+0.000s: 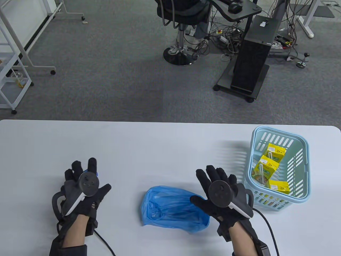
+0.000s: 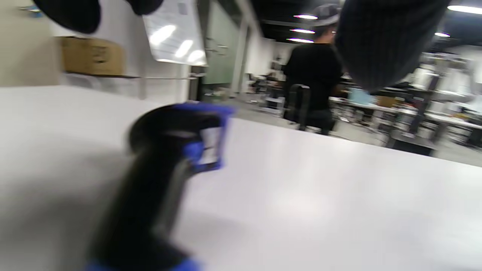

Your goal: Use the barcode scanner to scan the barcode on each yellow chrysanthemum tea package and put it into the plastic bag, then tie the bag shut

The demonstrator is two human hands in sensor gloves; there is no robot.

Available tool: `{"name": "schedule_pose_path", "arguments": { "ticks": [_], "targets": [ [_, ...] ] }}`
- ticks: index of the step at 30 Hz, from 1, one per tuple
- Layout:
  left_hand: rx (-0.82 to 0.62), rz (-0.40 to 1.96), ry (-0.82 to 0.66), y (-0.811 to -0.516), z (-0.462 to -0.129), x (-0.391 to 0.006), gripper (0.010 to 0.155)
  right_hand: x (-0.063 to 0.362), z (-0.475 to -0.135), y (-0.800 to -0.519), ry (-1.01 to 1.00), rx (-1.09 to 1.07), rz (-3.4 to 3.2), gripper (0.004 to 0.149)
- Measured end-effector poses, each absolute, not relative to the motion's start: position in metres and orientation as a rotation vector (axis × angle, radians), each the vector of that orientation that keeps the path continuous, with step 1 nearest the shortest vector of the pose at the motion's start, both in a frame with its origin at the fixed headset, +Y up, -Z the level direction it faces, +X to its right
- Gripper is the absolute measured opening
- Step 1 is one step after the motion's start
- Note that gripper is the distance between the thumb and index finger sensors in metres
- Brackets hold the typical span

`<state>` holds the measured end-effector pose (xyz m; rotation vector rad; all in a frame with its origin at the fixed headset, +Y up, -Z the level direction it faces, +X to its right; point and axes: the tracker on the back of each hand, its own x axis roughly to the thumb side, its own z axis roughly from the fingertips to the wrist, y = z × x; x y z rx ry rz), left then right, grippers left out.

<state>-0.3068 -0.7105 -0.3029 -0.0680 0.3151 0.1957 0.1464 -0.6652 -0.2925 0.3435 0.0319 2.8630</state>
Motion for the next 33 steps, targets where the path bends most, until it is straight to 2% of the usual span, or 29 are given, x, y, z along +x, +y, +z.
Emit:
{"name": "schedule_pose_path", "arguments": {
  "ticks": [1,4,7,10,15,17,21,25,28,31,33],
  "targets": [
    [-0.067,0.225,0.365,-0.719,-0.303,-0.316,0.101,0.146,-0.292,-0.666,0.033,0.345,2.866,0.094],
    [-0.191,0.259,0.461,-0.747,-0.303,-0.334,0.103,0.144,-0.293,-0.669,0.036,0.348,2.875,0.093],
    [-0.239,0.318,0.536,-0.765,-0.301,-0.339,0.097,0.141,-0.293,-0.676,0.061,0.354,2.891,0.092],
    [-0.256,0.352,0.574,-0.773,-0.305,-0.340,0.092,0.143,-0.296,-0.681,0.086,0.338,2.896,0.092],
    [-0.213,0.292,0.588,-0.771,-0.318,-0.333,0.087,0.149,-0.299,-0.688,0.122,0.302,2.893,0.091],
    [-0.215,0.309,0.567,-0.769,-0.321,-0.330,0.090,0.150,-0.300,-0.690,0.138,0.294,2.894,0.091],
    [-0.300,0.509,0.514,-0.773,-0.323,-0.334,0.092,0.150,-0.300,-0.690,0.147,0.293,2.898,0.091],
    [-0.324,0.647,0.445,-0.774,-0.323,-0.333,0.080,0.147,-0.299,-0.690,0.156,0.300,2.891,0.091],
    [-0.343,0.650,0.401,-0.768,-0.324,-0.328,0.071,0.145,-0.299,-0.690,0.173,0.308,2.896,0.090],
    [-0.289,0.692,0.322,-0.755,-0.325,-0.320,0.067,0.145,-0.298,-0.689,0.173,0.304,2.901,0.090],
    [-0.188,0.683,0.277,-0.740,-0.324,-0.313,0.065,0.145,-0.298,-0.688,0.171,0.302,2.904,0.090]
  ]
}}
